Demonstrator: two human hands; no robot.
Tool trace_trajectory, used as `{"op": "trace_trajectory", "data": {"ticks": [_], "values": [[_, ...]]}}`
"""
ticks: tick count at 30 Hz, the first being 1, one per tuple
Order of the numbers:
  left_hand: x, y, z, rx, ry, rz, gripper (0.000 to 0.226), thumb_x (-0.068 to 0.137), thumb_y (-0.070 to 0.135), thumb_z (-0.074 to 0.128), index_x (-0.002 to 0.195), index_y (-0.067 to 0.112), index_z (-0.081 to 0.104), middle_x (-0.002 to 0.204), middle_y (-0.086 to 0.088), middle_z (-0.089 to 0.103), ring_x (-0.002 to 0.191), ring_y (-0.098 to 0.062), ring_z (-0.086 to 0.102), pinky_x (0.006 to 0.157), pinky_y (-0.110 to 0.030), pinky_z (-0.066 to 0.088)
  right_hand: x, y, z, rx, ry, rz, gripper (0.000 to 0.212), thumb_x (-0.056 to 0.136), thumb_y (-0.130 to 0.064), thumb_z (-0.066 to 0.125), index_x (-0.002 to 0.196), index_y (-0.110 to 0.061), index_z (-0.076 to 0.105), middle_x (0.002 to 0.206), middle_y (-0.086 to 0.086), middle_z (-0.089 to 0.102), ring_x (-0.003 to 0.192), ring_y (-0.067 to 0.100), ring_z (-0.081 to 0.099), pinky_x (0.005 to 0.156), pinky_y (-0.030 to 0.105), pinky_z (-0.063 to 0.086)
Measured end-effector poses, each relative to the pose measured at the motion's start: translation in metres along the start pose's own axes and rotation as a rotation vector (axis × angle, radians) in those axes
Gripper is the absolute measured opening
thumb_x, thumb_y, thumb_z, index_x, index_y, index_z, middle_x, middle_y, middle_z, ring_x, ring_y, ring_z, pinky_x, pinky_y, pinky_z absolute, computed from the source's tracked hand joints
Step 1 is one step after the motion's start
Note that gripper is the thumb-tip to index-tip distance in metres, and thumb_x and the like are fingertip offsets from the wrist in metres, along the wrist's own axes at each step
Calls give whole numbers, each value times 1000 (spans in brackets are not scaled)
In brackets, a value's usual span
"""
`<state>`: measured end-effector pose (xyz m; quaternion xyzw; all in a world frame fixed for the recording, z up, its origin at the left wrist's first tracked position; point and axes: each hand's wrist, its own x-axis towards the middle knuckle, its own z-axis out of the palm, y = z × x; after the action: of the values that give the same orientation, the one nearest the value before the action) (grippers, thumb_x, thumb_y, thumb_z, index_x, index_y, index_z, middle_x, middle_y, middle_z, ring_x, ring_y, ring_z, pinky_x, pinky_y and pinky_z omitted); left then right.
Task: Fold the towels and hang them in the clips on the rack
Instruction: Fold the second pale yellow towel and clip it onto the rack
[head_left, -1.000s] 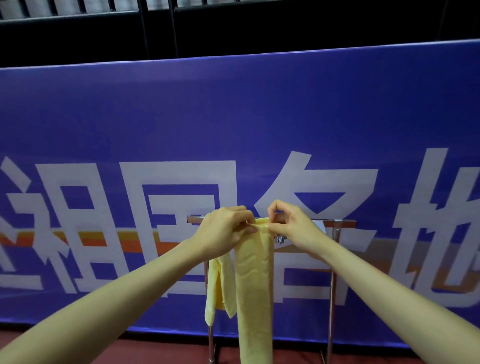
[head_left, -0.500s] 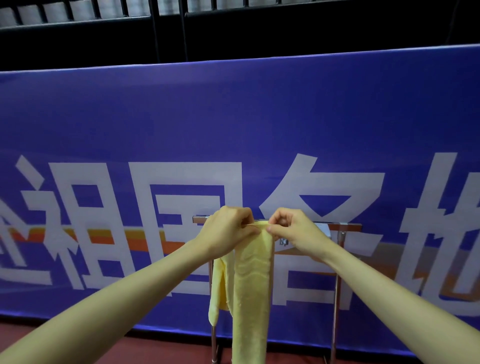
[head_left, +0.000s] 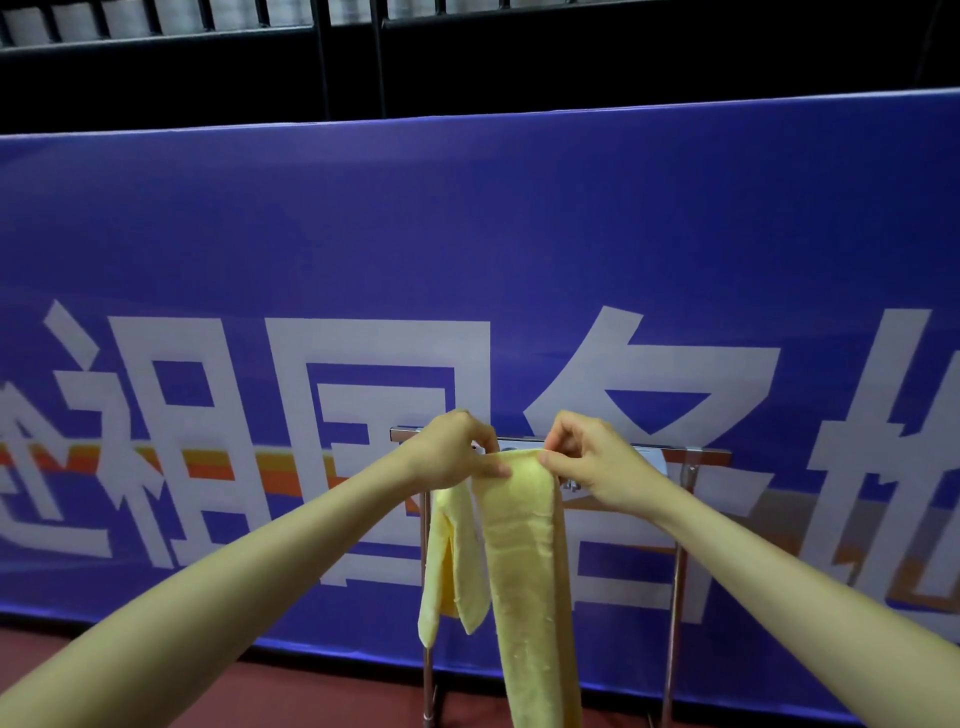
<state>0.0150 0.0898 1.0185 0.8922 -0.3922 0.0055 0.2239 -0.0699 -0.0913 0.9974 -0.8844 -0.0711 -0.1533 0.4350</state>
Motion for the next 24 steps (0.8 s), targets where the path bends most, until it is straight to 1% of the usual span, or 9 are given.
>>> {"op": "trace_trajectory", "data": {"ticks": [3,6,9,11,14,16,18,22,24], "values": [[2,-1,6,-140,-22,-1,17,90,35,60,90,18,56,84,3,55,72,-9,53,59,-17,39,3,2,-5,48,-20,29,12,88,-8,60,99,-9,54,73,13,62,64,15,57,62,21,50],[3,1,16,-202,108,20,20,88,35,62,87,16,55,77,4,54,71,-10,52,60,-21,43,4,3,-8,18,-75,45,24,87,-11,63,110,-16,60,82,9,67,73,16,64,68,24,53],[5,3,21,-295,202,63,22,83,33,69,85,16,56,77,3,57,71,-10,53,59,-19,46,5,2,-12,-19,-86,25,10,88,-13,64,96,-11,69,80,1,66,70,5,63,64,19,51],[7,2,23,-455,217,69,27,79,29,74,89,12,56,78,0,59,69,-10,56,57,-17,49,7,0,-17,-32,-51,27,8,89,-12,62,90,-8,69,75,5,64,65,7,60,62,24,50],[8,1,27,-743,201,29,34,78,27,76,102,14,55,90,-1,62,79,-11,62,67,-23,55,14,-4,-29,-34,7,12,7,88,-9,62,87,-9,68,73,2,66,66,8,62,67,28,52],[9,-2,34,-790,159,-14,35,81,32,72,109,22,55,101,4,63,90,-8,62,67,-18,54,20,-8,-36,-8,8,-2,8,89,-9,60,86,-14,67,74,0,66,71,10,64,70,29,55],[9,-10,44,-780,87,-49,37,84,39,67,117,27,55,112,6,62,100,-9,60,70,-16,49,27,-13,-43,51,20,-18,9,90,-6,58,88,-11,65,75,2,66,73,13,63,70,30,53],[7,-29,65,-834,-33,-108,45,83,46,62,122,24,58,118,6,63,110,-11,59,96,-32,48,35,-27,-52,147,55,-49,11,91,-1,55,89,-9,63,79,5,65,74,12,64,72,28,55],[5,-32,72,-881,-49,-131,49,80,49,63,123,24,58,119,5,64,111,-12,60,100,-38,47,38,-33,-55,175,61,-42,10,92,-3,54,91,-9,62,83,7,65,76,13,65,74,28,57]]}}
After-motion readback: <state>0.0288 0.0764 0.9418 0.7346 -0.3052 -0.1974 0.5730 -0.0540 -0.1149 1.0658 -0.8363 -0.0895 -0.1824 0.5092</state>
